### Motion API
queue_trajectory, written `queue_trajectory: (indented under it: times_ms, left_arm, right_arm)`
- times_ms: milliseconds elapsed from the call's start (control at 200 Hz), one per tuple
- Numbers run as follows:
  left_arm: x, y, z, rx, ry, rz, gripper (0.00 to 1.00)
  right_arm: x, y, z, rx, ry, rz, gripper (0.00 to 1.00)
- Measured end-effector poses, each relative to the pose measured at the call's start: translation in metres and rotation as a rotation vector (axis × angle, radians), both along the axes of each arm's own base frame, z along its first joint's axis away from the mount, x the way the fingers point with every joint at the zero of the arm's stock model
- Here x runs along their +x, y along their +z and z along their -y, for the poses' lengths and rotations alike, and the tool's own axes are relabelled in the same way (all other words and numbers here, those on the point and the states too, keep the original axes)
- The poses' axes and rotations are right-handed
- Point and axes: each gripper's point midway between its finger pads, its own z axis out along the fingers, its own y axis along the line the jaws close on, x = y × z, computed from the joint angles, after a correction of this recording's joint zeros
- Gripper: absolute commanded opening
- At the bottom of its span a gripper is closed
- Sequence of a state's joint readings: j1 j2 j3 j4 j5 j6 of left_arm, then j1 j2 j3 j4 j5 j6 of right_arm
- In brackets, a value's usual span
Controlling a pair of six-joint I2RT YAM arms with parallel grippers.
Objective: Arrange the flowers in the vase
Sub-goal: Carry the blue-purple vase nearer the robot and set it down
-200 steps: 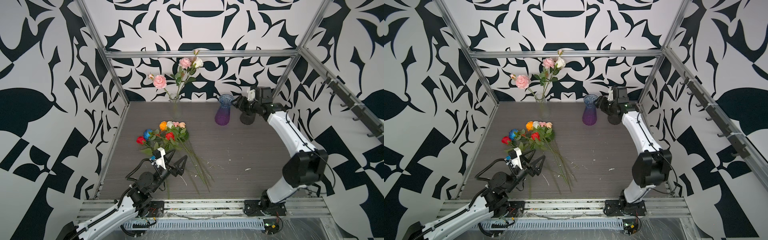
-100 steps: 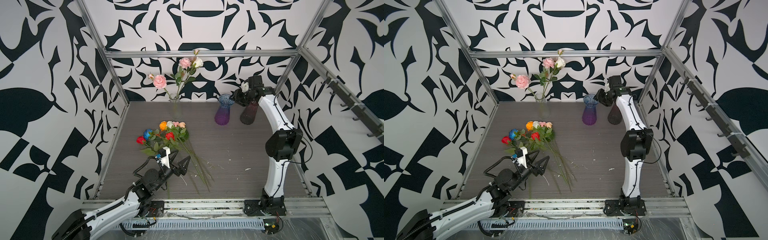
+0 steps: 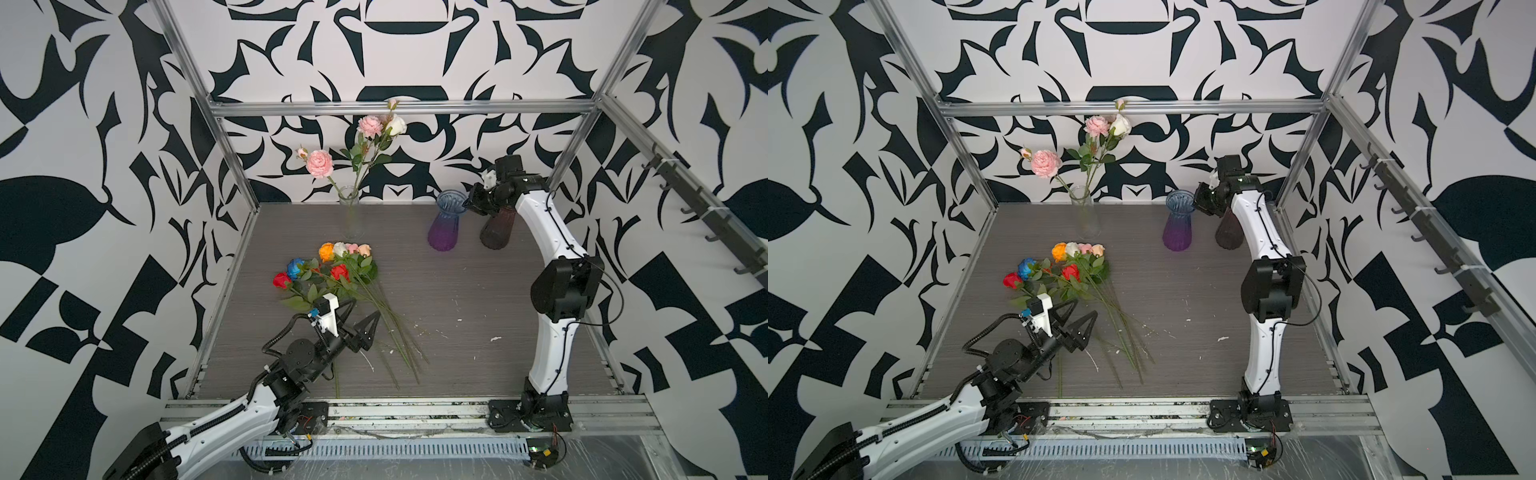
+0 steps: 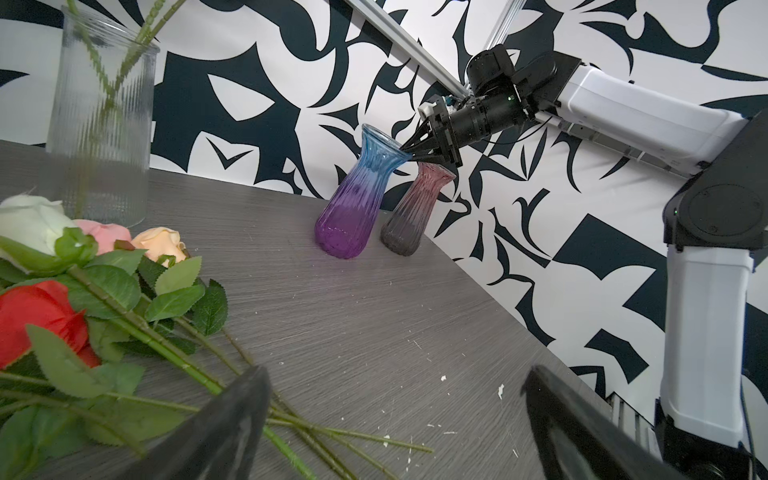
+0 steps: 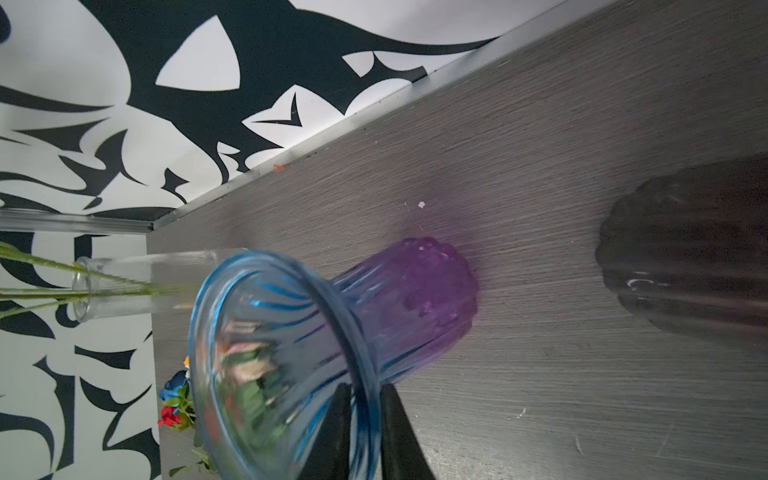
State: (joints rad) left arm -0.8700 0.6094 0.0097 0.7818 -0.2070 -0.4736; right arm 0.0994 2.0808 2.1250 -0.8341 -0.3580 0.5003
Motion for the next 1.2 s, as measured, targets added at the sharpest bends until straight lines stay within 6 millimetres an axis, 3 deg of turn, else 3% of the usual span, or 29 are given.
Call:
queue_trajectory:
  times_ms: [235,490,735,865,970,1050,1140,1200]
  left_arm:
    - [0.000,0.003,-0.002,-0.013,0.009,0.006,0.99]
    - [0.001,0.003,-0.003,-0.016,0.017,0.000,0.99]
    - [-0.001,0.010,-0.006,-0.042,0.016,0.011,1.00]
    - [-0.002,0.012,-0.009,-0.051,0.023,0.011,0.99]
    - [0.000,0.010,-0.012,-0.052,0.045,-0.004,0.99]
    - [0.004,0.000,-0.016,-0.036,0.074,-0.040,0.99]
    - [0.008,-0.015,-0.019,-0.005,0.107,-0.093,0.99]
    - [0.011,-0.023,-0.021,0.010,0.128,-0.121,0.99]
  right_arm:
    - [-0.037,0.000,0.001,0.012,0.009,-0.028,0.06]
    - [-0.126,-0.003,0.001,0.031,0.000,-0.085,0.04]
    - [-0.208,-0.006,-0.032,0.020,0.114,-0.098,0.03]
    - [-0.232,-0.008,-0.049,0.033,0.167,-0.089,0.03]
    - [-0.239,-0.008,-0.051,0.047,0.172,-0.077,0.04]
    - [-0.240,-0.008,-0.051,0.057,0.160,-0.069,0.14]
    - [-0.240,-0.006,-0.052,0.073,0.152,-0.057,0.47]
    - [-0.236,0.002,-0.053,0.090,0.147,-0.024,0.57]
